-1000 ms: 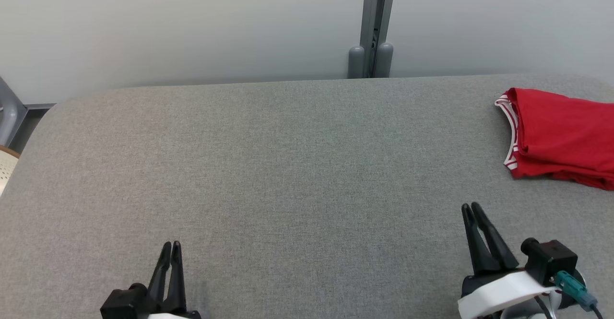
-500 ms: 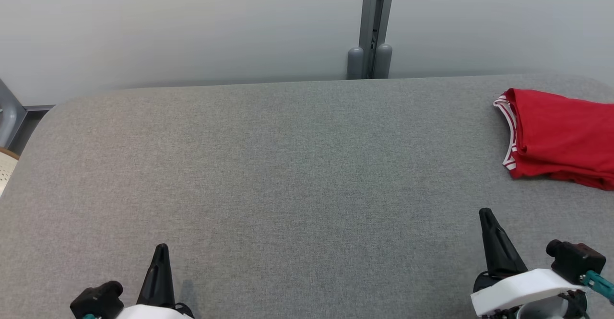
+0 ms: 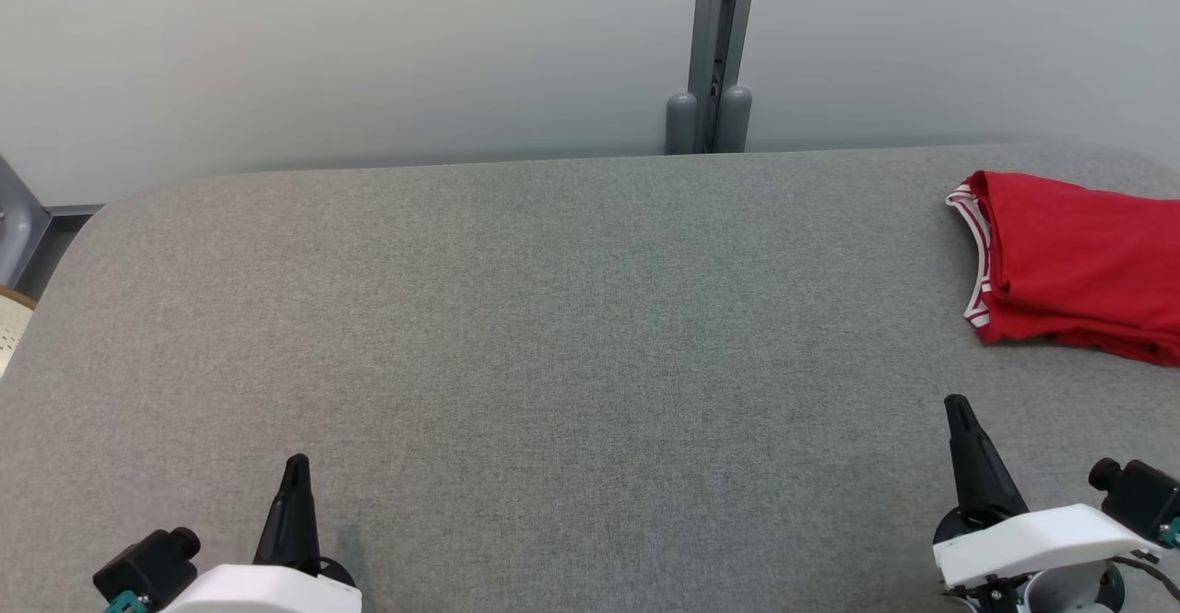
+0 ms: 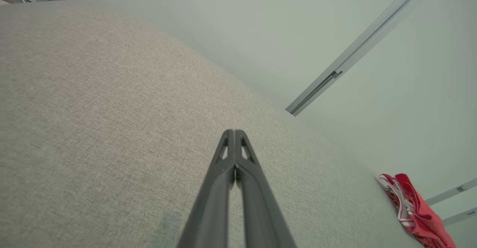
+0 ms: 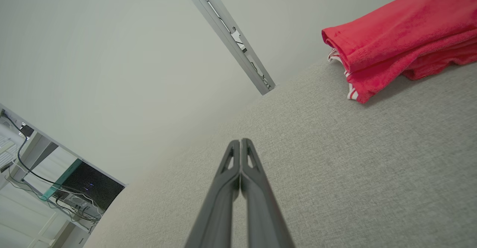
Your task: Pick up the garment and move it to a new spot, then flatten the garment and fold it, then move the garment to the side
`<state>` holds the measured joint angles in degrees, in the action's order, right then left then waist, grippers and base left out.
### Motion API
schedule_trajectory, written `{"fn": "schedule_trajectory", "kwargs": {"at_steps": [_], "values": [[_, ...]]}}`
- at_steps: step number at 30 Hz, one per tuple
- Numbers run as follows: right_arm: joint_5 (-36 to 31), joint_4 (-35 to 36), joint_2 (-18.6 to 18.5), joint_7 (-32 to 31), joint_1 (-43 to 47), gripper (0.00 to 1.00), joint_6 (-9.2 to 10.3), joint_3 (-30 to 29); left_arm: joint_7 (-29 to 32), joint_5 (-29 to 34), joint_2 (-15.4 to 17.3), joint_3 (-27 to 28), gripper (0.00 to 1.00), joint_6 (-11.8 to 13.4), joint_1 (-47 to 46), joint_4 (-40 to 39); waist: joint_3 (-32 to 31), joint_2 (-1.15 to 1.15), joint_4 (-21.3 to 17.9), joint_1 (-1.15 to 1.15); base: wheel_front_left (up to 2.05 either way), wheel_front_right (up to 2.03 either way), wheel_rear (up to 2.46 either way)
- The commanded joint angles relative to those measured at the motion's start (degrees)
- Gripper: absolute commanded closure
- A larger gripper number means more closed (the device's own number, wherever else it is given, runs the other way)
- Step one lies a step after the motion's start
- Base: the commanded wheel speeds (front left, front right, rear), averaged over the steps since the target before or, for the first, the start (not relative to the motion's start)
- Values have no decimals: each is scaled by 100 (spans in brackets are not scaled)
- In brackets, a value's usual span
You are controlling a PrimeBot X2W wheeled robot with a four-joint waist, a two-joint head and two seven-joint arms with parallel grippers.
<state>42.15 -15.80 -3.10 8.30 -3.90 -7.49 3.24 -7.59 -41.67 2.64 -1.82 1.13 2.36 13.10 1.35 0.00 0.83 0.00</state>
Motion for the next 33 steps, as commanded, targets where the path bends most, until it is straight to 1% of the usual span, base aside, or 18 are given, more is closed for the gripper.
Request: {"fn": "schedule_trajectory", "kwargs": {"at_steps": [1, 18, 33], "values": [[163, 91, -56, -39, -133, 100, 0, -43, 22, -152, 37, 49, 100, -41, -186, -63, -1, 0, -1, 0, 0, 0, 0], [1434, 125, -85, -355, -168, 100, 0, -220, 358, -1401, 49, 236, 100, -252, -376, -30, -22, 0, -15, 0, 0, 0, 0], [2374, 150, -99, -605, -188, 100, -1, -369, 621, -2328, 55, 381, 100, -413, -505, -1, -40, 0, -28, 0, 0, 0, 0]]}}
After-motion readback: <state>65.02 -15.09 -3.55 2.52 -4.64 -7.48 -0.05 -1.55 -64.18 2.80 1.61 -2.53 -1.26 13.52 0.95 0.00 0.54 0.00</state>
